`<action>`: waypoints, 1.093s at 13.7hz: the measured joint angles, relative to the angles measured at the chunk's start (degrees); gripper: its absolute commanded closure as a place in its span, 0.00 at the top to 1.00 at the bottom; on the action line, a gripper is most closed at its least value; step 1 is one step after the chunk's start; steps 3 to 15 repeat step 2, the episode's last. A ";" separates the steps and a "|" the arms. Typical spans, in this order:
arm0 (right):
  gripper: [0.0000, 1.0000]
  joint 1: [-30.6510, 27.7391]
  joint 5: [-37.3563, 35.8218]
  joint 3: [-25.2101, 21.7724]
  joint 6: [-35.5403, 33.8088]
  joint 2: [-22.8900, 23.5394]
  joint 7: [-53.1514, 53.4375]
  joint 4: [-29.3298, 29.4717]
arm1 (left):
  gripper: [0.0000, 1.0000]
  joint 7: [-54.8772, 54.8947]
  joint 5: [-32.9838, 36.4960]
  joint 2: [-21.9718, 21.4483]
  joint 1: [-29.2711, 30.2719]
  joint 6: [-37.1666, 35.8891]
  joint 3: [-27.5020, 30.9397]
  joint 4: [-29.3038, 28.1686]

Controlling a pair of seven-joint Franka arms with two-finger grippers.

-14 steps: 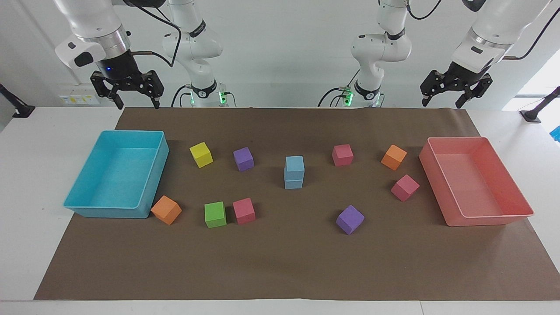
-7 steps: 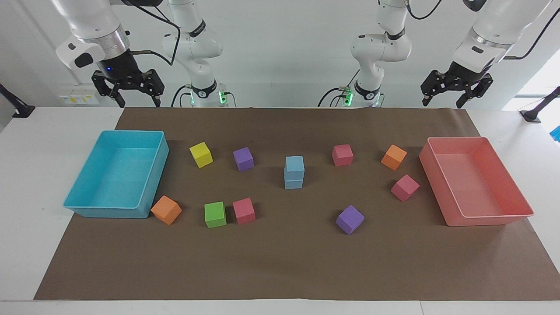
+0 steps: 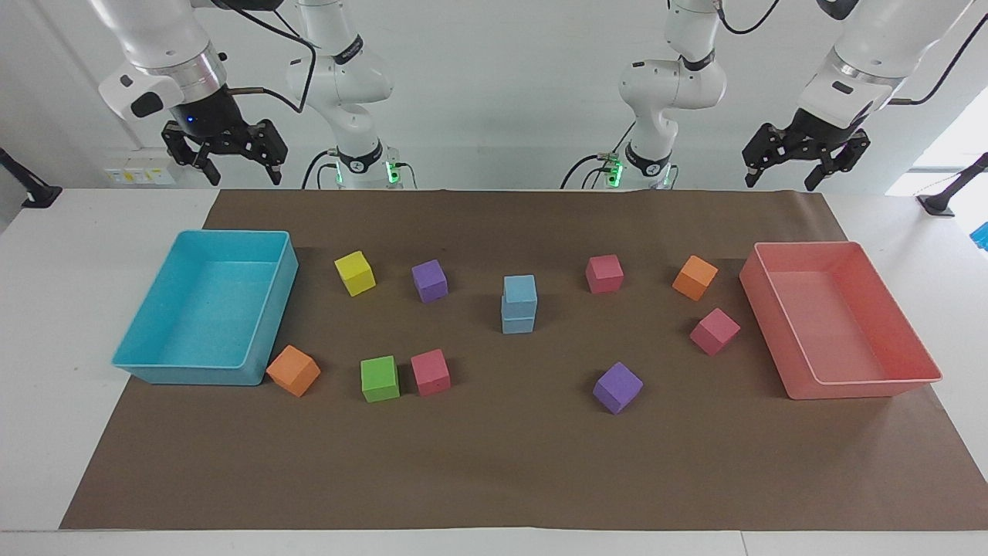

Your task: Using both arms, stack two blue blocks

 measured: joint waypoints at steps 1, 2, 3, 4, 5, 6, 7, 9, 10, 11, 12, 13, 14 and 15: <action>1.00 0.00 -0.08 0.00 0.15 0.00 0.00 0.00 | 1.00 0.00 0.00 0.00 0.00 0.01 0.00 0.00; 1.00 0.00 -0.41 0.00 0.42 0.00 0.00 0.00 | 1.00 0.00 0.00 -0.01 0.00 0.01 0.00 0.00; 1.00 0.00 -0.41 0.00 0.42 0.00 0.00 0.00 | 1.00 0.00 0.00 -0.01 0.00 0.01 0.00 0.00; 1.00 0.00 -0.41 0.00 0.42 0.00 0.00 0.00 | 1.00 0.00 0.00 -0.01 0.00 0.01 0.00 0.00; 1.00 0.00 -0.41 0.00 0.42 0.00 0.00 0.00 | 1.00 0.00 0.00 -0.01 0.00 0.01 0.00 0.00; 1.00 0.00 -0.41 0.00 0.42 0.00 0.00 0.00 | 1.00 0.00 0.00 -0.01 0.00 0.01 0.00 0.00; 1.00 0.00 -0.41 0.00 0.42 0.00 0.00 0.00 | 1.00 0.00 0.00 -0.01 0.00 0.01 0.00 0.00; 1.00 0.00 -0.41 0.00 0.42 0.00 0.00 0.00 | 1.00 0.00 0.00 -0.01 0.00 0.01 0.00 0.00; 1.00 0.00 -0.41 0.00 0.42 0.00 0.00 0.00 | 1.00 0.00 0.00 -0.01 0.00 0.01 0.00 0.00; 1.00 0.00 -0.41 0.00 0.42 0.00 0.00 0.00 | 1.00 0.00 0.00 -0.01 0.00 0.01 0.00 0.00; 1.00 0.00 -0.41 0.00 0.42 0.00 0.00 0.00 | 1.00 0.00 0.00 -0.01 0.00 0.01 0.00 0.00; 1.00 0.00 -0.41 0.00 0.42 0.00 0.00 0.00 | 1.00 0.00 0.00 -0.01 0.00 0.01 0.00 0.00; 1.00 0.00 -0.41 0.00 0.42 0.00 0.00 0.00 | 1.00 0.00 0.00 -0.01 0.00 0.01 0.00 0.00; 1.00 0.00 -0.41 0.00 0.42 0.00 0.00 0.00 | 1.00 0.00 0.00 -0.01 0.00 0.01 0.00 0.00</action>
